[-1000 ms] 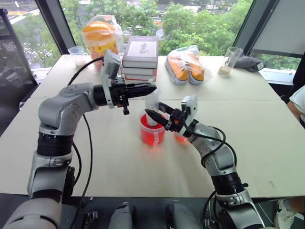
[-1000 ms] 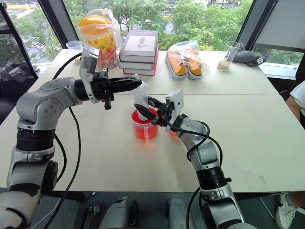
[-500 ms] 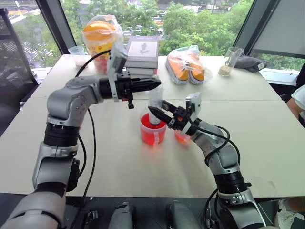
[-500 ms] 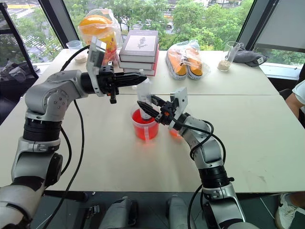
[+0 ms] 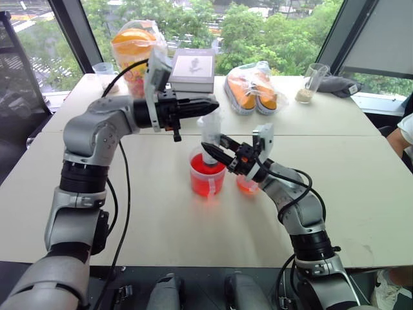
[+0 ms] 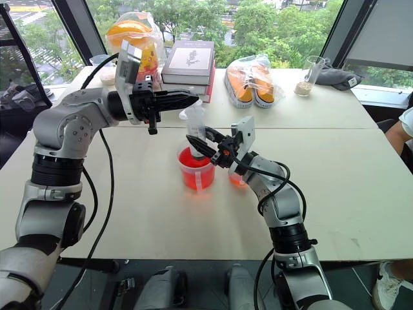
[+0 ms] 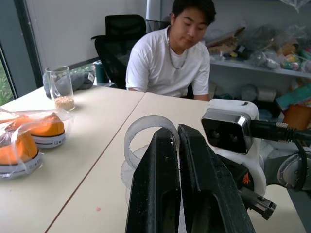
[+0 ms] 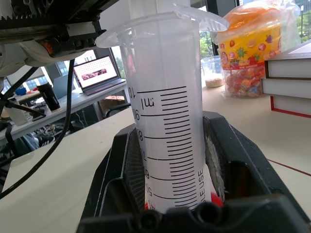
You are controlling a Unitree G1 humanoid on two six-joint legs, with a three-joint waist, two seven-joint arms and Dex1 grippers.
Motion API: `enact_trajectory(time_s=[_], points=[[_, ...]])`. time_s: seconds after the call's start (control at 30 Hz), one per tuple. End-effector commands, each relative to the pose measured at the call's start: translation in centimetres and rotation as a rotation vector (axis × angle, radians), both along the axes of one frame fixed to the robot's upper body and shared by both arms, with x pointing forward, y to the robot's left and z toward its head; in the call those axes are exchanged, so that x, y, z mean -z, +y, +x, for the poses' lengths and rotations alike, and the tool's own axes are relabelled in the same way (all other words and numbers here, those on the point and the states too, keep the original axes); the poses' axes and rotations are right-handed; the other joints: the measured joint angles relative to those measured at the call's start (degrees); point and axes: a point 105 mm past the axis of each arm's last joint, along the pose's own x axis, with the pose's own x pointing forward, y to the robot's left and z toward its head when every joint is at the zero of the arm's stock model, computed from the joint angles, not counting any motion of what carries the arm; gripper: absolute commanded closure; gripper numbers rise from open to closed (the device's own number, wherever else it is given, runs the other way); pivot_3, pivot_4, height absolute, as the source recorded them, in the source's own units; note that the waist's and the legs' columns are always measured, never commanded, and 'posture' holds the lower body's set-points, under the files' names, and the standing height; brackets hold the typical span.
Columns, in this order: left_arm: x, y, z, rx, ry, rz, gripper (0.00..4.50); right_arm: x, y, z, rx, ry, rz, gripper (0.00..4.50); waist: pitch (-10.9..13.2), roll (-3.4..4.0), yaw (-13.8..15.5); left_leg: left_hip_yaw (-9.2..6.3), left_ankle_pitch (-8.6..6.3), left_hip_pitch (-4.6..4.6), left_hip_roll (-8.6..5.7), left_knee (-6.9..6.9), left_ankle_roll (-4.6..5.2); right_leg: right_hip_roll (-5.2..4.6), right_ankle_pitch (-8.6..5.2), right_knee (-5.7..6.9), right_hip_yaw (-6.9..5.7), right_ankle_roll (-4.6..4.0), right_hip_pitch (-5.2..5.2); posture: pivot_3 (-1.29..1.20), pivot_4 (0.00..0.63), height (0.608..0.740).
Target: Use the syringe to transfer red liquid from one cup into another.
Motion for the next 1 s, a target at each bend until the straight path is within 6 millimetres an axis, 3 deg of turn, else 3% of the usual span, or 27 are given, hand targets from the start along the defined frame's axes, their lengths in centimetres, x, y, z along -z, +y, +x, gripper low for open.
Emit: enact_trajectory(time_s=[0.03,0.73,1.0], points=[[-4.6,0.7,-0.7,-0.03,-0.179,-0.077,4.45,0.6,1.6,-1.2,-0.097,0.006,-0.036,3.13,0.0,0.0,0.0,0.0,0.0,0.0,0.0,0.0,0.0,0.0,0.0,0.0,0.0,0.0,0.0,0.0,0.15,0.74],[-5.0,0.9,-0.8,-0.036,-0.2,-0.089,4.45,0.2,1.8,-1.3,-0.106,-0.003,-0.04,3.13,0.0,0.0,0.0,0.0,0.0,0.0,0.0,0.0,0.0,0.0,0.0,0.0,0.0,0.0,0.0,0.0,0.15,0.74],[-4.5,0.9,-0.9,-0.028,-0.167,-0.09,4.45,-1.8,1.5,-1.2,-0.1,-0.07,-0.044,3.13,0.0,0.0,-0.04,0.0,0.0,0.0,0.0,0.0,0.0,0.0,0.0,0.0,0.0,0.0,0.0,0.0,0.15,0.74]])
